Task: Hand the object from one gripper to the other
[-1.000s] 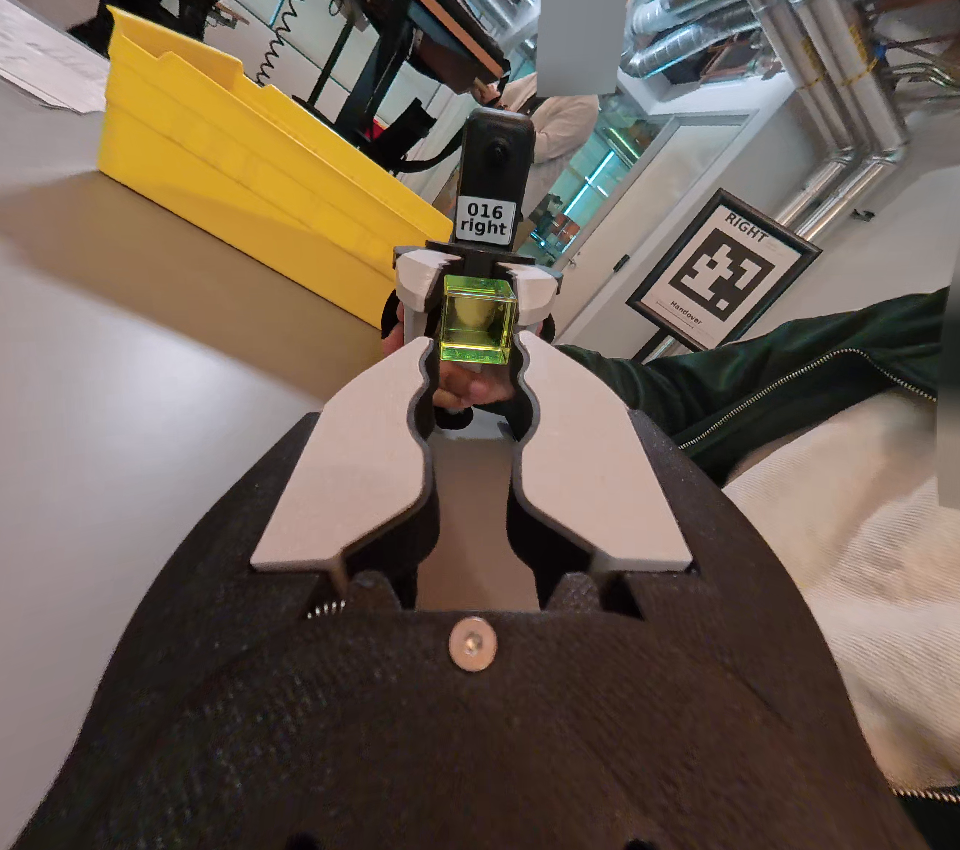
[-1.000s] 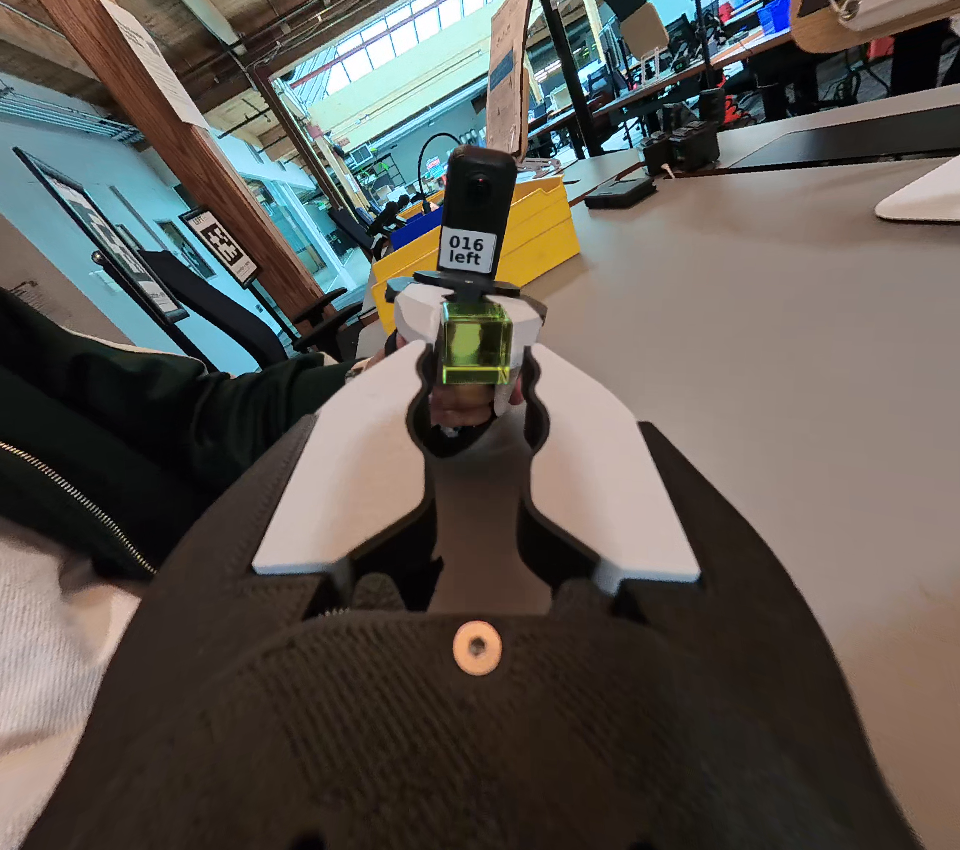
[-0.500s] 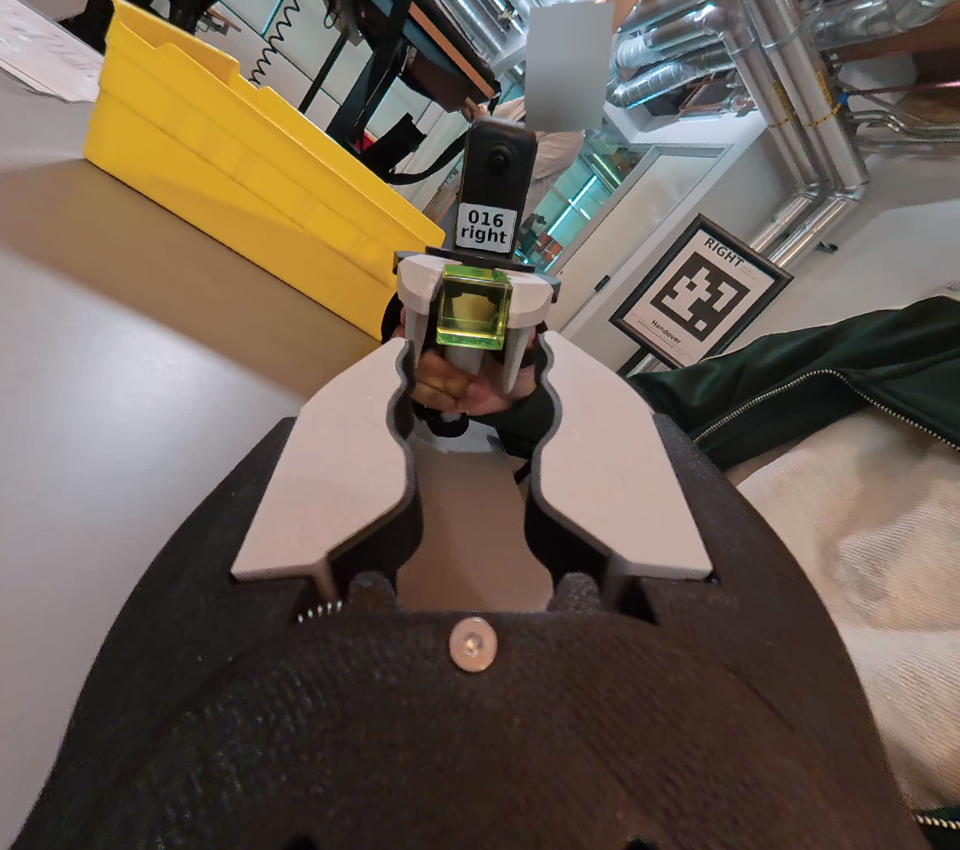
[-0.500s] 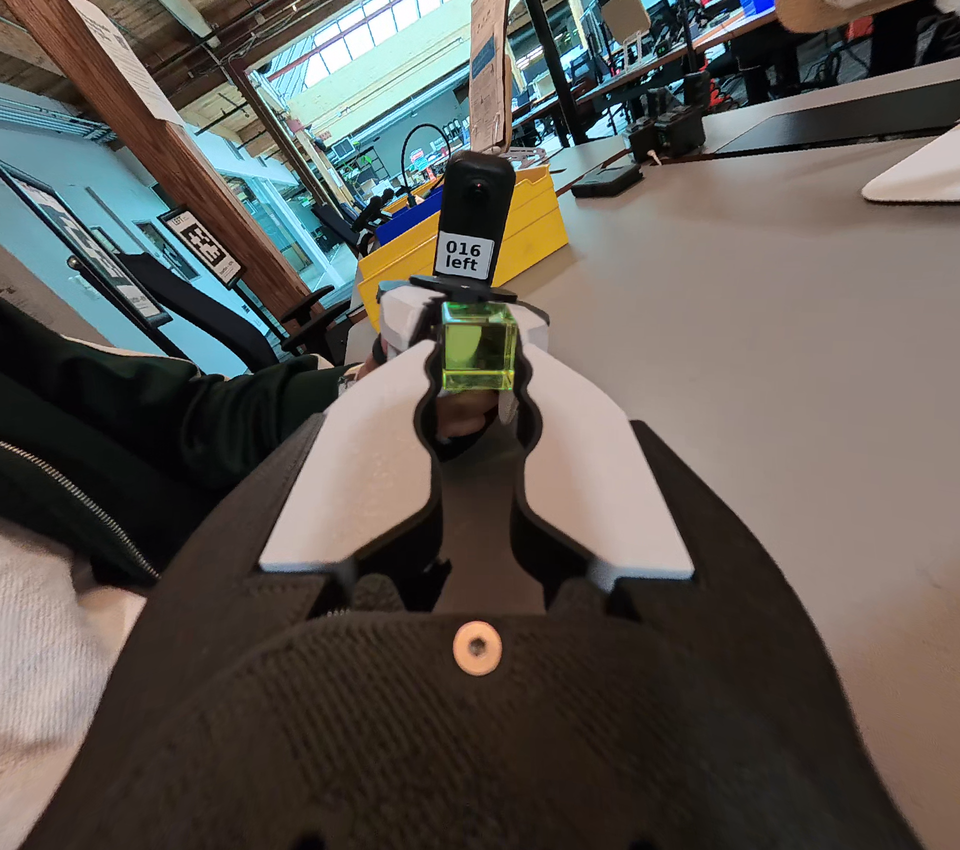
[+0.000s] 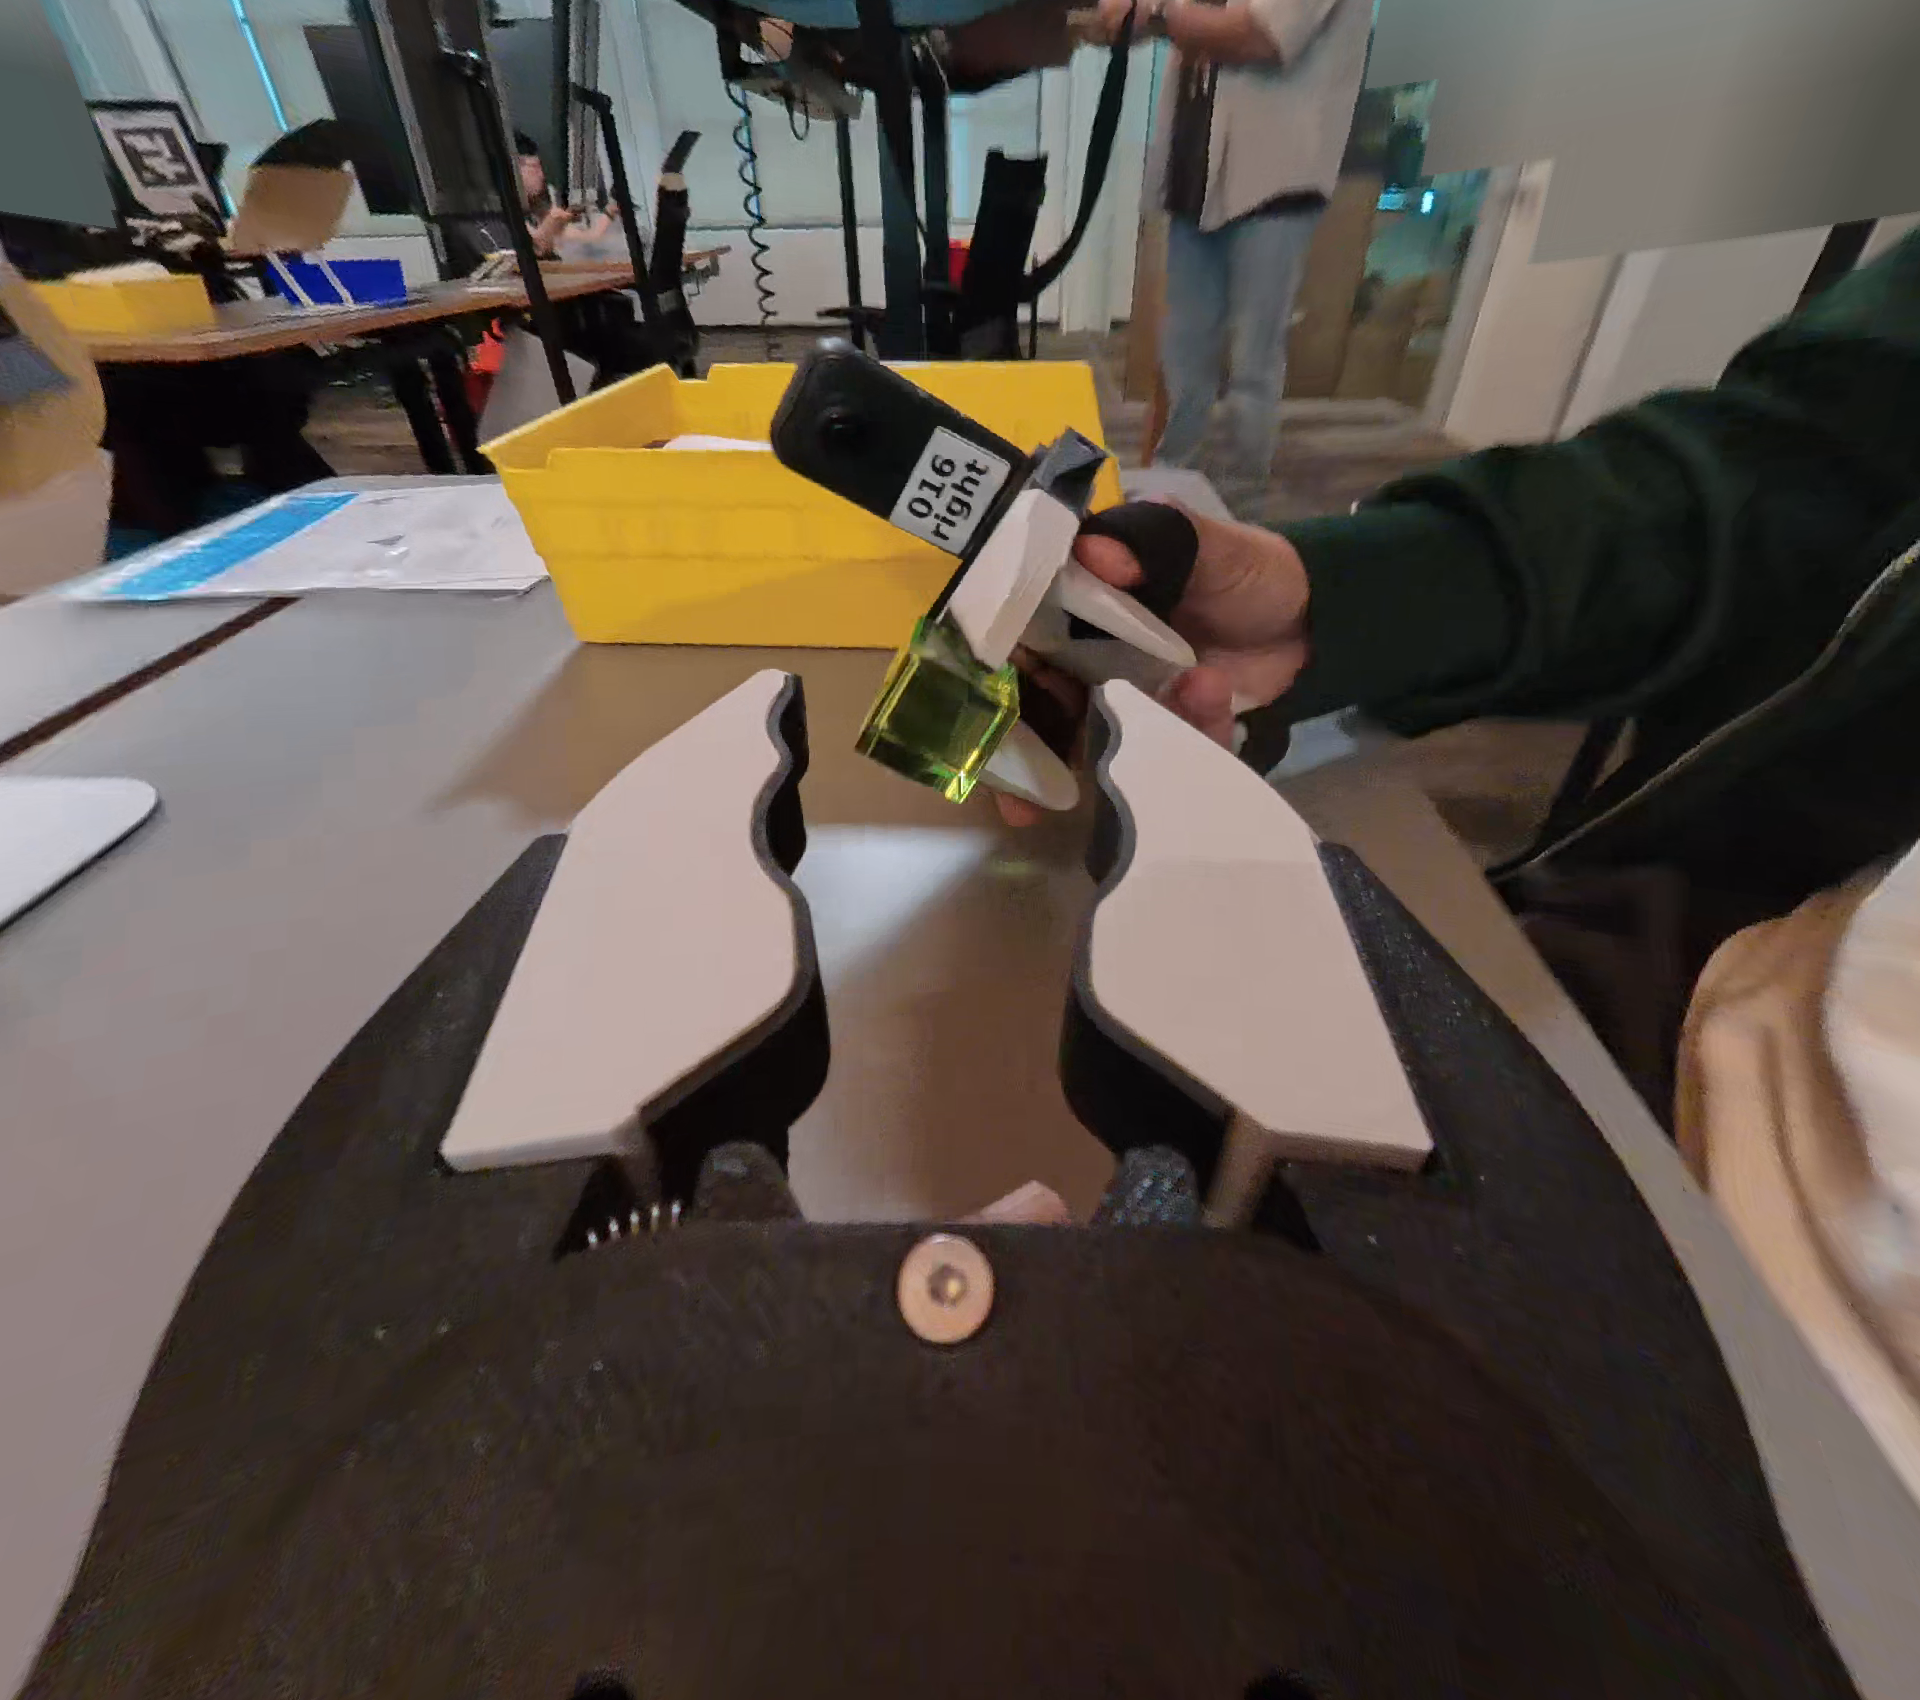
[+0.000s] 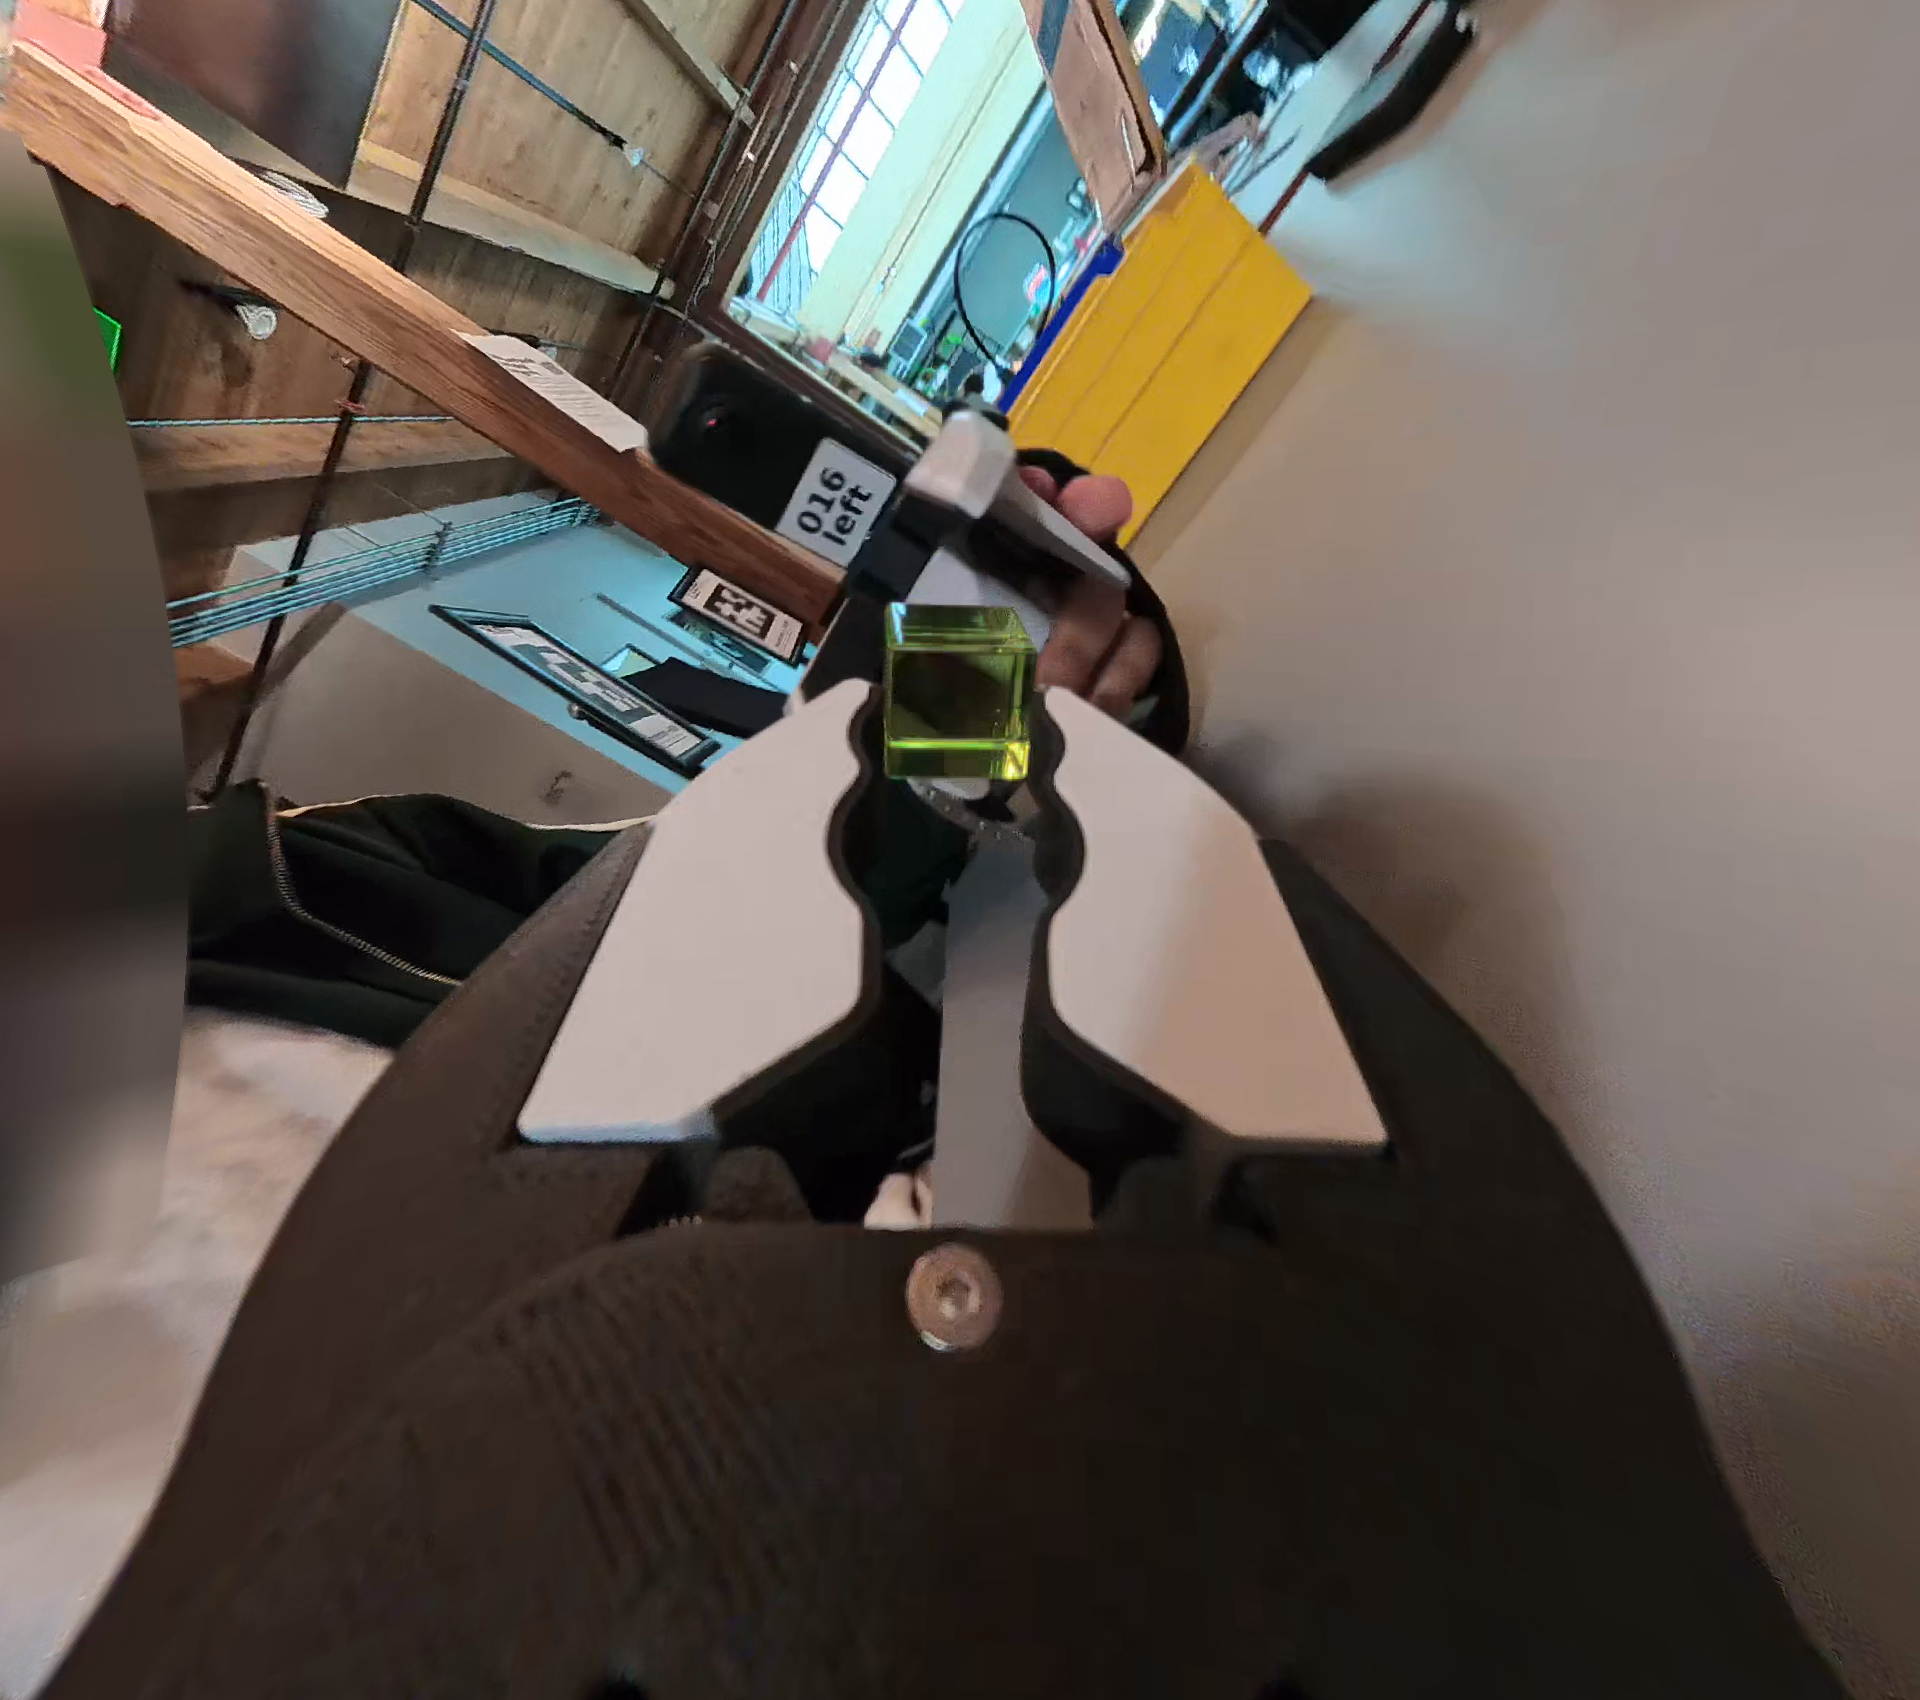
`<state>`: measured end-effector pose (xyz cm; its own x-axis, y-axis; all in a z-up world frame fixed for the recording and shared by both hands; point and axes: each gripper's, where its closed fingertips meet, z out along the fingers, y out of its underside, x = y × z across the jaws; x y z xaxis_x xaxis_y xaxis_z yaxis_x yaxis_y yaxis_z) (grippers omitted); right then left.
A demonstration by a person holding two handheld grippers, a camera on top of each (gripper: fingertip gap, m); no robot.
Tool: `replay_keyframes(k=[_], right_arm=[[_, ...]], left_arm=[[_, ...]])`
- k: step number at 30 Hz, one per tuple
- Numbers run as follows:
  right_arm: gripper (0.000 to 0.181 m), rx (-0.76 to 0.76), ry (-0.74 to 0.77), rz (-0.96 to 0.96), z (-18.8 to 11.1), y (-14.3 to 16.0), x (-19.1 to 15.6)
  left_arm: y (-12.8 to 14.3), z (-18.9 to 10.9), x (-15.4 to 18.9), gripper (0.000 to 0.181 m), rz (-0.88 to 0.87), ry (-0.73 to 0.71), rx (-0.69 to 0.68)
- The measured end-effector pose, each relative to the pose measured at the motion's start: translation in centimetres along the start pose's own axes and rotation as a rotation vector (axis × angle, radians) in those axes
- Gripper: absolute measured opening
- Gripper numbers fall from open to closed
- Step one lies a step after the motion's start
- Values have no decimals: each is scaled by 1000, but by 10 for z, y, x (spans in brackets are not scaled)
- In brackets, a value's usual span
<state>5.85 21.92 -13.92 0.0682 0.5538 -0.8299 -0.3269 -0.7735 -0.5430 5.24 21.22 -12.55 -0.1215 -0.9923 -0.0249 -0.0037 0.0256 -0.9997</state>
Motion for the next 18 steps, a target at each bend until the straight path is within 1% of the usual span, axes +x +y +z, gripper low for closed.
replay_keyframes(k=[5,9,15,18], right_arm=[[26,-55,-26,125,4,12,4],[26,-71,-46,159,6,16,3],[28,-54,-61,140,6,14,2],[50,-39,-17,71,8,12,7]], left_arm=[[19,7,8,41,110,16,-123],[21,8,9,28,121,10,-136],[19,8,7,26,121,-8,-145],[20,7,0,26,35,-35,-152]])
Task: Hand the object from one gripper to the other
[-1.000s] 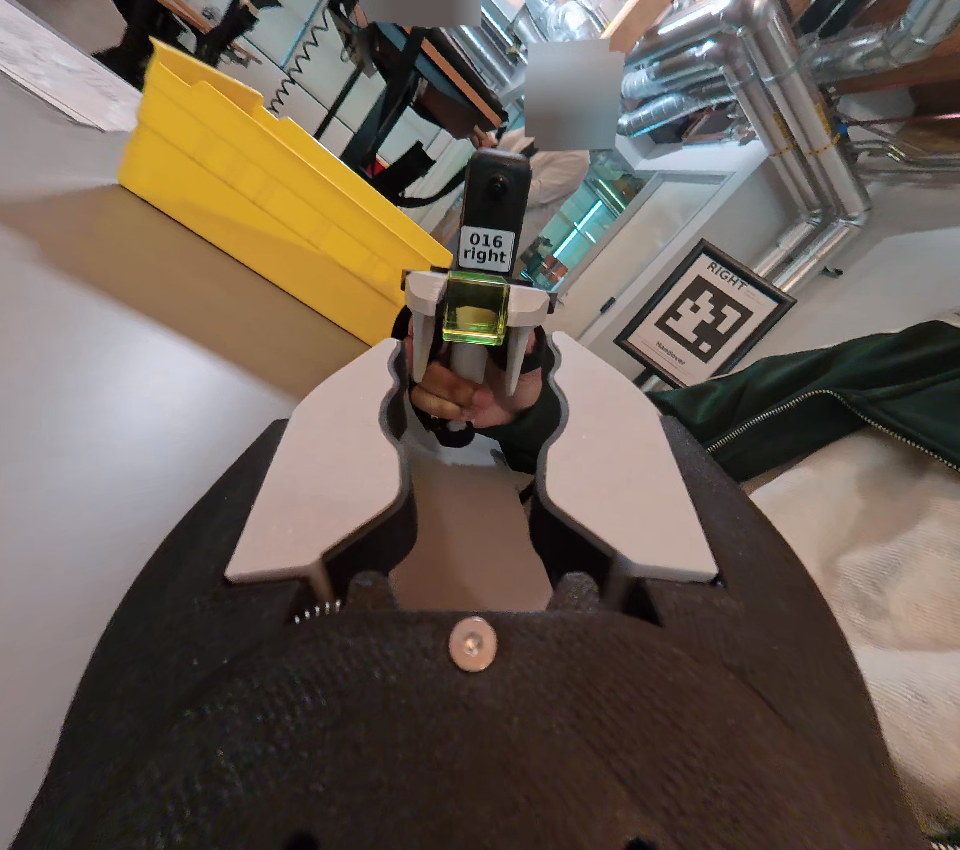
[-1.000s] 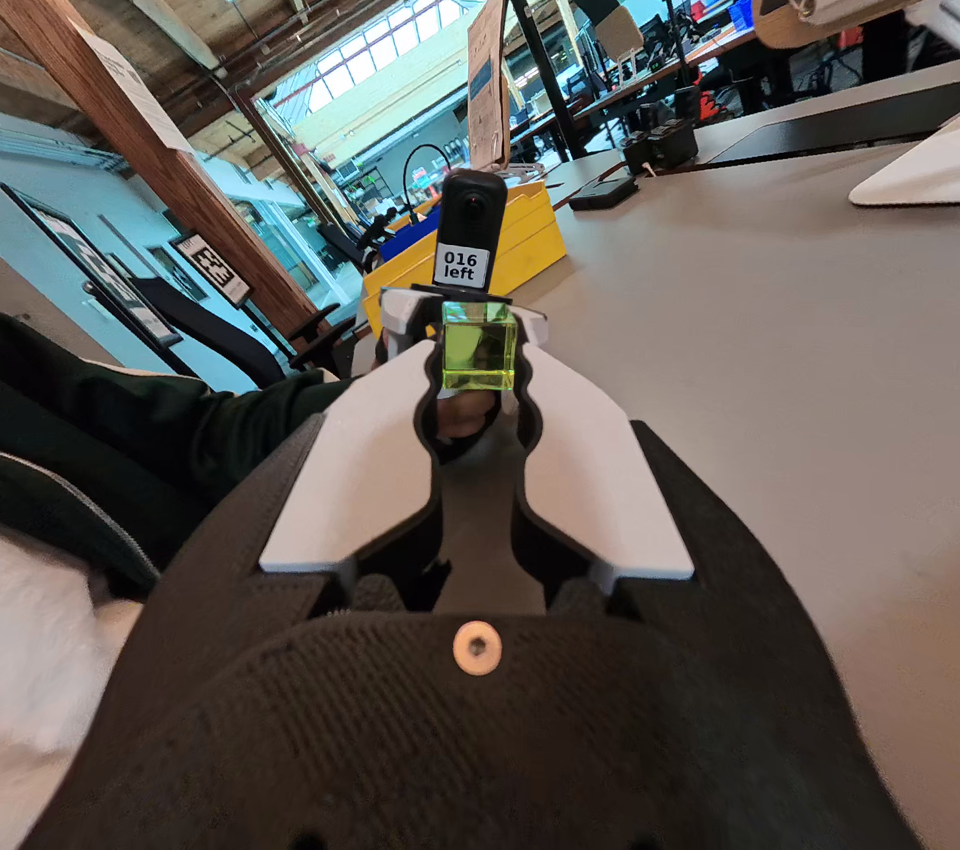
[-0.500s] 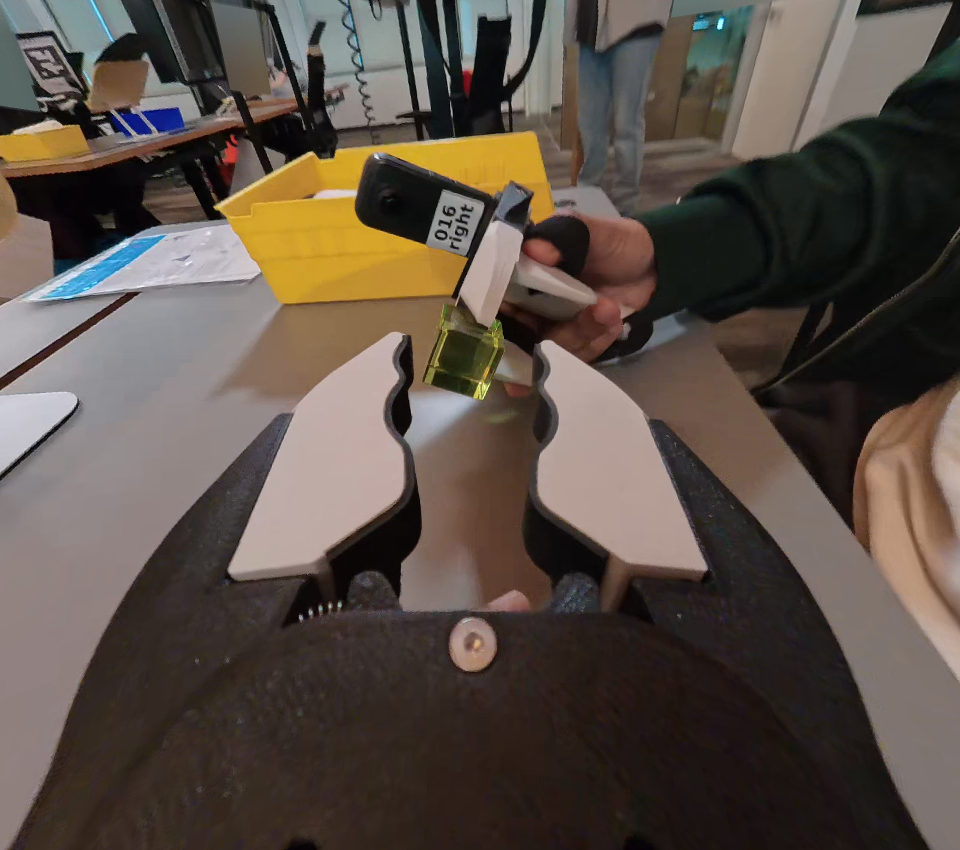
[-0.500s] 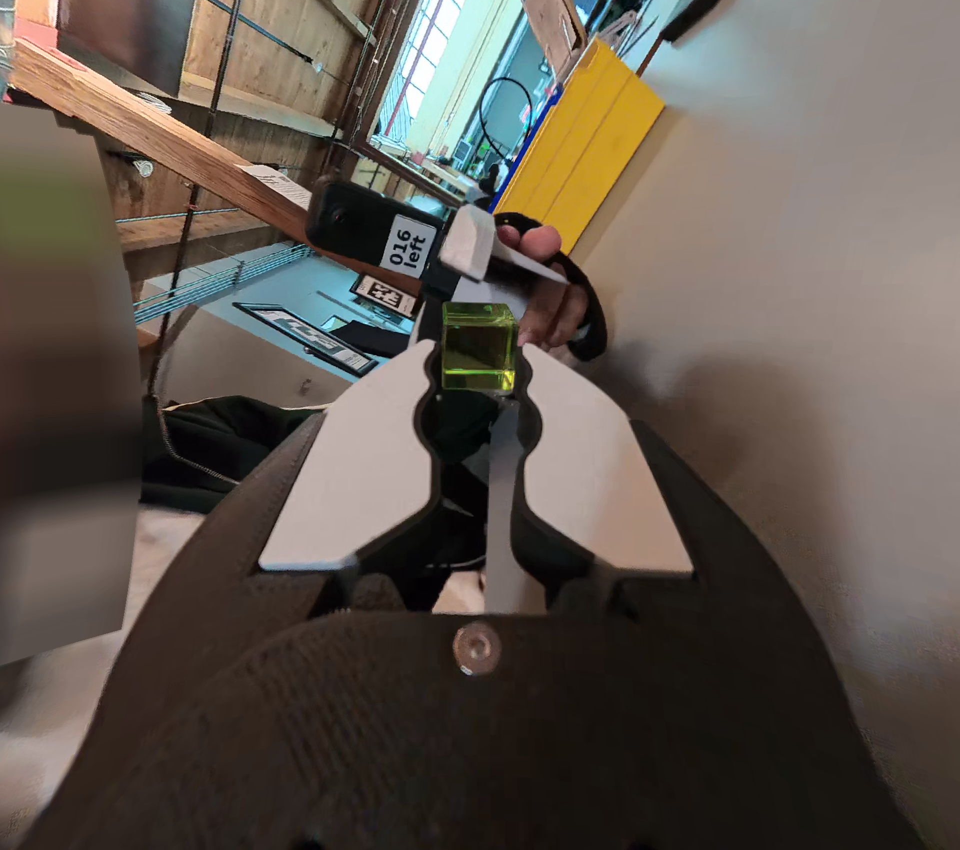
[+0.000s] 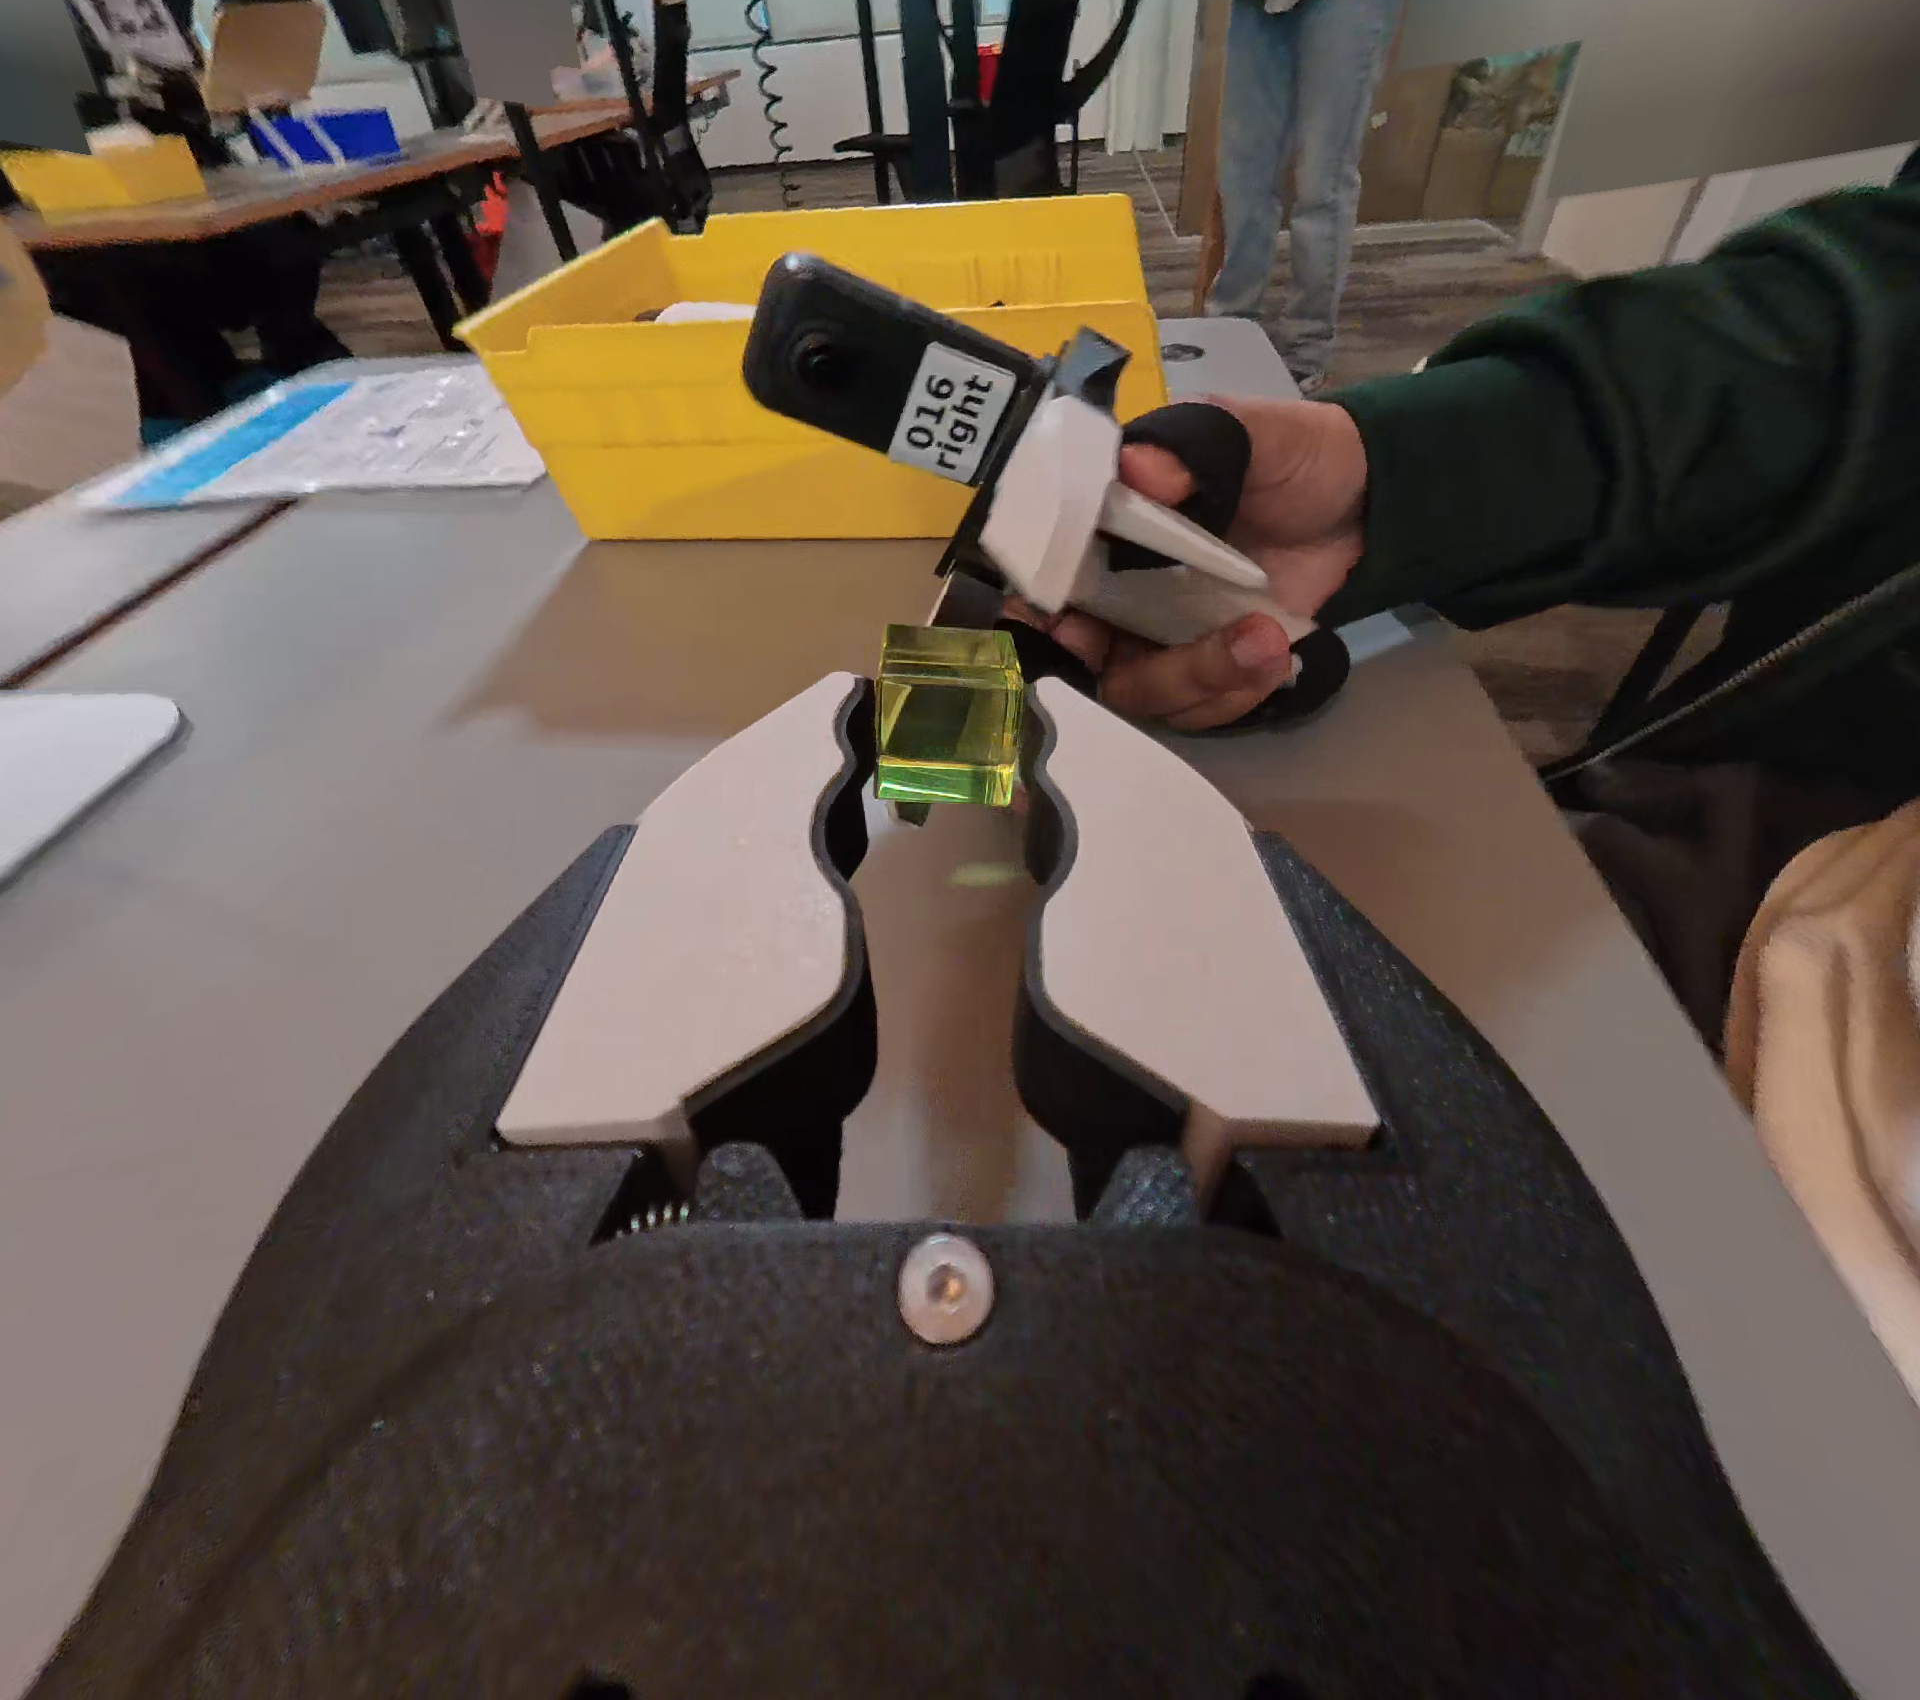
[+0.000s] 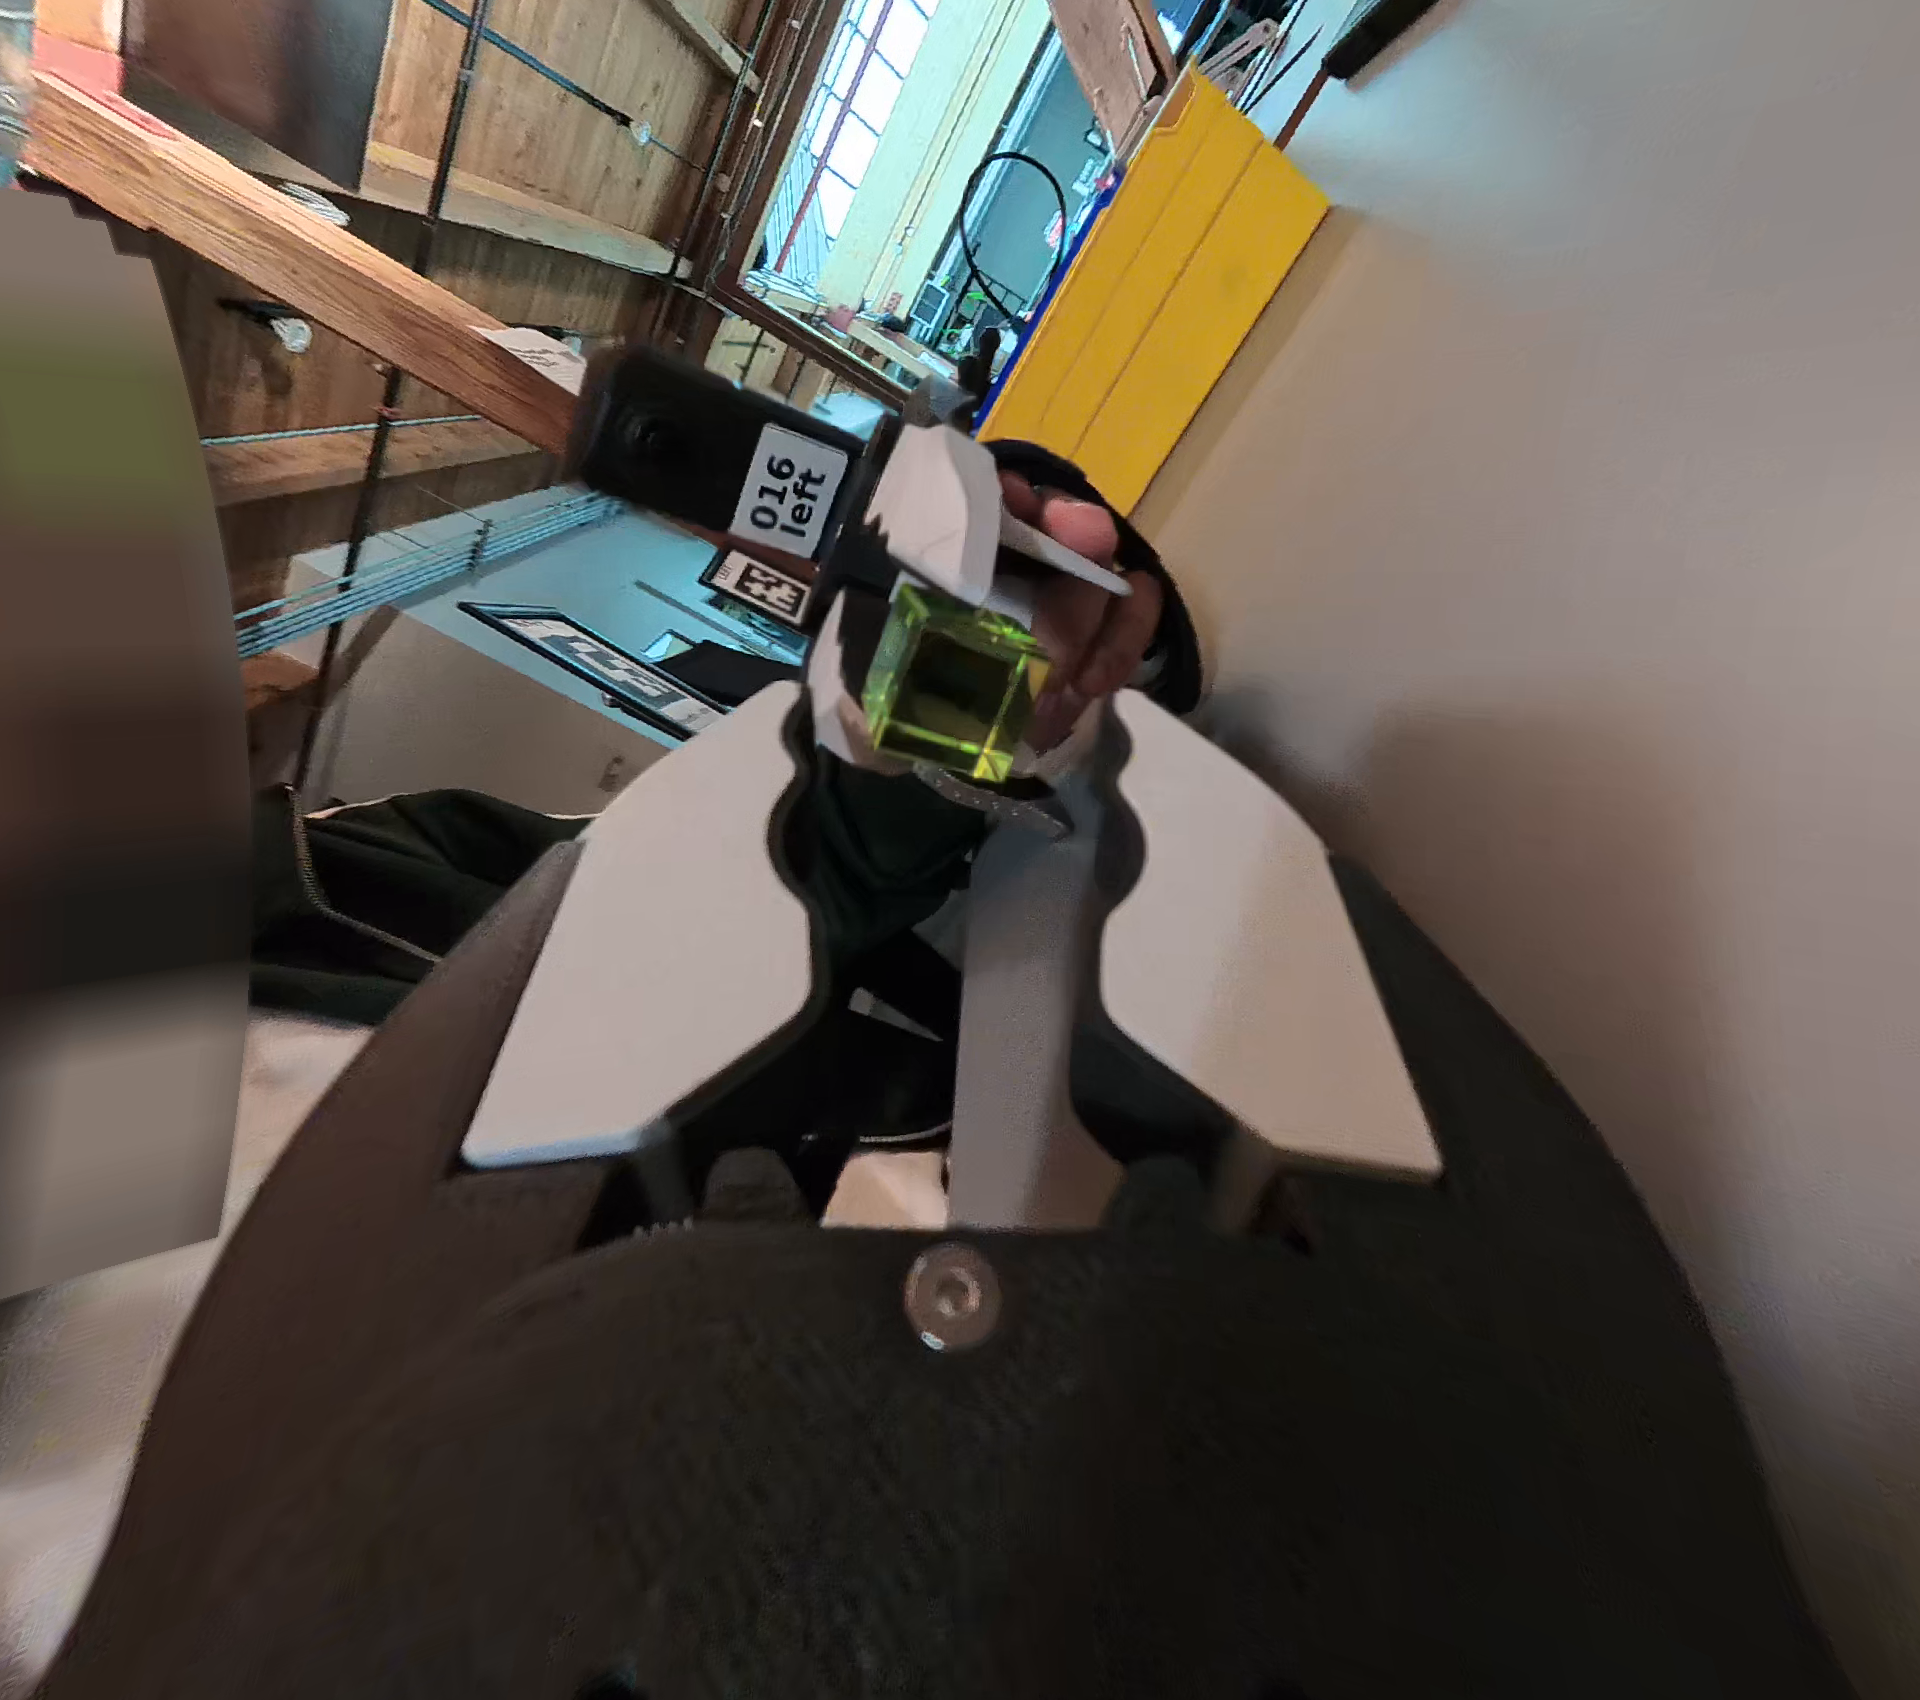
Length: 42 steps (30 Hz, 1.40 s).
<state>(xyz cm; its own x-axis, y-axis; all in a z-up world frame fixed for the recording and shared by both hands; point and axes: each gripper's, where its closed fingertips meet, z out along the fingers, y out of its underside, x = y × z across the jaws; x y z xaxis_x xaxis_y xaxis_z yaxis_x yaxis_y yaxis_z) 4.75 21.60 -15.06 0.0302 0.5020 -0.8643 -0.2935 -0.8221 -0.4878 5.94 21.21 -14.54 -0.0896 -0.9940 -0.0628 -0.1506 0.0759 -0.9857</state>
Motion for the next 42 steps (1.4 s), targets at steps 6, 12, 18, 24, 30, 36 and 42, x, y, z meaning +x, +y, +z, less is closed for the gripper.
replay_keyframes(k=[6,12,18,24,30,36,42], right_arm=[[78,66,78,-218,-3,-14,-1],[78,16,189,-1006,1,-11,-27],[45,-164,366,-1413,6,5,-13],[27,-121,366,-1443,1,-1,-21],[27,-116,349,-1440,1,0,-24],[26,-118,381,-1417,-1,-4,-21],[27,-284,915,-1545,-18,-27,6]], left_arm=[[-6,-7,-12,27,-514,98,109],[-14,-10,-4,27,-945,362,193],[-20,-6,5,27,-1134,481,238],[-20,-5,9,27,-1116,473,207],[-20,-4,10,28,-1133,481,203],[-17,-2,4,36,-1081,409,211],[13,-1,-21,51,-870,73,52]])
